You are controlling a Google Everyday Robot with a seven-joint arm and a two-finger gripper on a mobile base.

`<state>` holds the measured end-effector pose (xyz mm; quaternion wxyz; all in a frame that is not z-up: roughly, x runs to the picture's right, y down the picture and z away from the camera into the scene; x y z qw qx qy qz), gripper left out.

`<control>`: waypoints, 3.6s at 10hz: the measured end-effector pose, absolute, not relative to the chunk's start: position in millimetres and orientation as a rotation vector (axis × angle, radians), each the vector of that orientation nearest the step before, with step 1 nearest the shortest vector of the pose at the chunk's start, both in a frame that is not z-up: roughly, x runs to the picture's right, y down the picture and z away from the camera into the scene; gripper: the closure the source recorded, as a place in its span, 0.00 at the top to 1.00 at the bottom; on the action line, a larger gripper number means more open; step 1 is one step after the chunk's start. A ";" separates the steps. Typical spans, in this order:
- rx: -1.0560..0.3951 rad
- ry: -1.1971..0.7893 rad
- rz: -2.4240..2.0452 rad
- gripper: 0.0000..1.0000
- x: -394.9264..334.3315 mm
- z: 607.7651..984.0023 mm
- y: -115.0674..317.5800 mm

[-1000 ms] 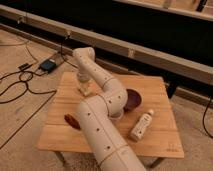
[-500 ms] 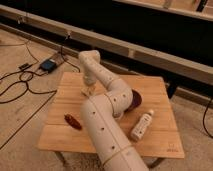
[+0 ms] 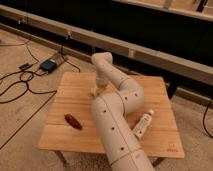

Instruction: Wipe the white sponge on the table

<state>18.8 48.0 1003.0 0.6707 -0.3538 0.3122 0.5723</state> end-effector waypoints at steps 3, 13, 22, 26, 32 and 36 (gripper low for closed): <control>-0.723 0.698 1.329 0.00 34.8 1010.2 31.7; -0.627 0.513 1.193 0.00 -63.7 1017.2 -19.6; -0.822 0.448 1.110 0.23 -119.7 986.5 -0.1; -0.830 0.461 1.137 0.44 -113.9 984.7 0.9; -0.830 0.460 1.136 0.44 -114.9 984.6 1.0; -0.830 0.460 1.136 0.44 -114.6 984.7 0.9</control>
